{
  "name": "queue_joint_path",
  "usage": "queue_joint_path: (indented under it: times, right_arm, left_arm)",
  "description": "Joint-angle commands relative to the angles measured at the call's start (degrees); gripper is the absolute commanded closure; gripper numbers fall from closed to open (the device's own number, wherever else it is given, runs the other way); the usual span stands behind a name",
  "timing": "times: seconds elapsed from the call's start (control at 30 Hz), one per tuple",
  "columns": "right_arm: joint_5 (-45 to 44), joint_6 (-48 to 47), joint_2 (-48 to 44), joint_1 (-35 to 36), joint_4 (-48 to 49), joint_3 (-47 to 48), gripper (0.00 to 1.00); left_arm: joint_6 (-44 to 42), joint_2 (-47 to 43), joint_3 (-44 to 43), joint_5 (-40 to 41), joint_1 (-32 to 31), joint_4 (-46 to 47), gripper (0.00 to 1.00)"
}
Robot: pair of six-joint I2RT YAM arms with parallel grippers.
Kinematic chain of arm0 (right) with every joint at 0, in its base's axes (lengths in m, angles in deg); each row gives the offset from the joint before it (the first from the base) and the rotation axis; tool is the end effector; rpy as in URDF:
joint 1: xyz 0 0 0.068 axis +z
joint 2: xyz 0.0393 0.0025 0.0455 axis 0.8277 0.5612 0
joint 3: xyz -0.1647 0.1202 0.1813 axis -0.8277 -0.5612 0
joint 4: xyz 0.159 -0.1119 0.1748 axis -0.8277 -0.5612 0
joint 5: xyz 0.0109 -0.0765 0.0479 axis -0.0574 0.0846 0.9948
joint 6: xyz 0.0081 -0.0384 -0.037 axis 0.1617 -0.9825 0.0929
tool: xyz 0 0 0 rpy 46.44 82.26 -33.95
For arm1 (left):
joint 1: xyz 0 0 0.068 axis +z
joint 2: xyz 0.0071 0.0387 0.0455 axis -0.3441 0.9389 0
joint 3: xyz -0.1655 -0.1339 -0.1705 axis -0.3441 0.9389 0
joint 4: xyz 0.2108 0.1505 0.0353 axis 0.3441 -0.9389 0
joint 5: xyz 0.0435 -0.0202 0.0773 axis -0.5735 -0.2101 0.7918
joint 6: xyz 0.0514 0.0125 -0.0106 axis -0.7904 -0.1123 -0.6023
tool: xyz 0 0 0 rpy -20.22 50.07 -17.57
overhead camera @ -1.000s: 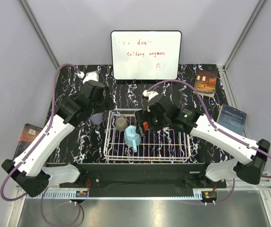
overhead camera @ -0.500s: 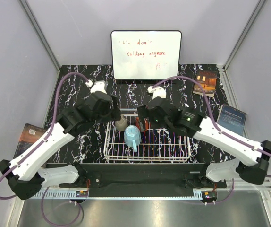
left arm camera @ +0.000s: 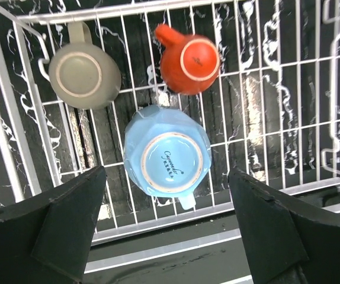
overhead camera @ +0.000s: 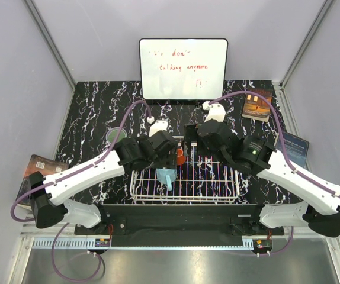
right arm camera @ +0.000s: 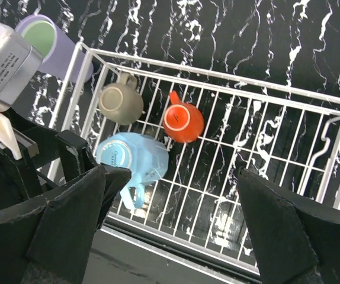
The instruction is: Unload the cups from the dish rack
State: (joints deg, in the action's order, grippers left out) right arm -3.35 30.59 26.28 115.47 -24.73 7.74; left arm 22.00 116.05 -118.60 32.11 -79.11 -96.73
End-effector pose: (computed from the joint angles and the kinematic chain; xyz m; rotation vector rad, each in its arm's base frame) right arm 0.1358 0.1985 0.4049 -0.2222 2.1528 0.4046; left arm 0.1468 -0.2177 0.3265 0.1439 2.4678 -0.2853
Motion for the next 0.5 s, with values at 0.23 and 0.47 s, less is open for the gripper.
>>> queue_joint_path:
  times: [0.23, 0.47]
  right_arm:
    - [-2.3, 2.5, -0.7, -0.1, -0.7, -2.2, 0.00]
    - [-1.9, 2.1, -1.1, -0.1, -0.5, -2.6, 0.00]
  left_arm:
    - [3.0, 3.5, 2.8, -2.3, -0.7, 3.7, 0.09]
    - [1.4, 7.6, 6.8, -4.6, -0.7, 9.3, 0.09]
